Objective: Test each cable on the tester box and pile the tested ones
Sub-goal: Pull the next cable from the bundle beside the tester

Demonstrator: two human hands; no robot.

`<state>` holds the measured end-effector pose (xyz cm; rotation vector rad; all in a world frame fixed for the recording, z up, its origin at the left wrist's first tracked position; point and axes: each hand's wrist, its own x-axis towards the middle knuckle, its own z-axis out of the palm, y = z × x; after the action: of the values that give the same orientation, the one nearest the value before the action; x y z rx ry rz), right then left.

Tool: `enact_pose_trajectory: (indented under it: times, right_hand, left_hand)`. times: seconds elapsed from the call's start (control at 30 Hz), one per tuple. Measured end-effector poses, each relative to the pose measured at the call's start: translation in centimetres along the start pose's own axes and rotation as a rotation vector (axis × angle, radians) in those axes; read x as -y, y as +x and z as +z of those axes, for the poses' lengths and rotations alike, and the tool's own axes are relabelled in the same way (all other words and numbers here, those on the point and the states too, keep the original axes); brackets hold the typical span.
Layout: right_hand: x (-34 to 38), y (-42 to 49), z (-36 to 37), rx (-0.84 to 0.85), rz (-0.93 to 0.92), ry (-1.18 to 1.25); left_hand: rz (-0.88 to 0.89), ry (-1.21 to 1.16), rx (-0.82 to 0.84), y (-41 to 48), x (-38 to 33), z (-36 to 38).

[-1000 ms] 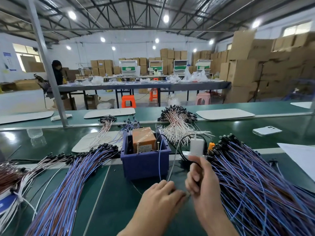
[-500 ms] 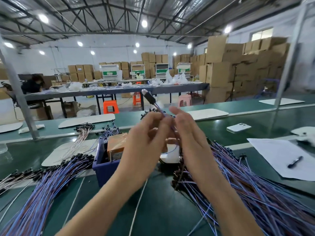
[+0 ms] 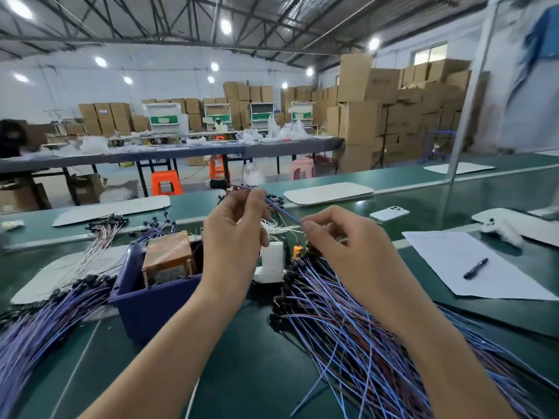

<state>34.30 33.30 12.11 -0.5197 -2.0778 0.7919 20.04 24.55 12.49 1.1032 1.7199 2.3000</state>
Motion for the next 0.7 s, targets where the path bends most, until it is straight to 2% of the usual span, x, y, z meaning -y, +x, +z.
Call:
enact_pose_trajectory:
  times: [0.13, 0.23, 0.4, 0.57, 0.7]
  right_hand:
    - [-1.9, -0.6, -1.8, -0.008, 0.071, -0.184]
    - [-3.8, -1.2, -2.3, 0.002, 0.122, -0.285]
    - [-7.2, -2.9, -2.0, 0.048, 0.220, -0.564]
    - [-9.7, -4.9, -1.3, 0.145, 0.301, -0.723]
    - [-10.4, -6.1, -1.0, 0.151, 0.321, -0.750]
  left_hand:
    - [-0.122, -0.080, -0.011, 0.8, 2.1, 1.3]
    - [-0.232, -0.023, 0.042, 1.1, 4.2, 2.4]
    - [-0.277, 0.317, 0.248, 1.0, 8.3, 4.8]
    - [-0.171, 0.706, 0.457, 0.9, 11.1, 6.4]
    - [-0.080, 1.015, 0.533, 0.3, 12.1, 7.4]
